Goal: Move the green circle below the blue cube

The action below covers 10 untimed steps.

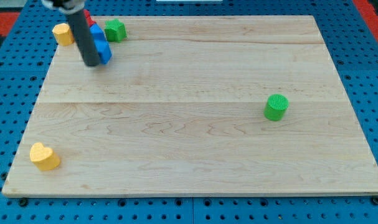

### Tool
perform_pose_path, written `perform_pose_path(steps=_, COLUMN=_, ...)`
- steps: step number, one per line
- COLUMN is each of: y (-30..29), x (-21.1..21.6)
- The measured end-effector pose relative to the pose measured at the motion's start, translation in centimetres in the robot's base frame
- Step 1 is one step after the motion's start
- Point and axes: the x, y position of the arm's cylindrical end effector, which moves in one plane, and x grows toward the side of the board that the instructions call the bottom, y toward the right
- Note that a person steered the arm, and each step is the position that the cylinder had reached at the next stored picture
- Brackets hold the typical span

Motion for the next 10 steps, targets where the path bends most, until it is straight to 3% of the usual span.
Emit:
perform_pose_path(steps=1, y=4.9, x=4.1)
perform_pose_path(steps=3, y=23.5, x=3.2)
perform_pose_path(steps=4, y=32.6, x=6.0)
perform_pose_path(steps=5, y=36.3, x=13.3)
perform_pose_path(steps=6, y=25.4, x=14.6)
perform_pose_path(steps=7, y=28.3, x=18.3)
perform_pose_path(steps=8, y=28.2, x=19.3)
perform_pose_path(steps=9, y=29.3, x=29.3)
perform_pose_path(steps=10, y=35.2, x=25.5)
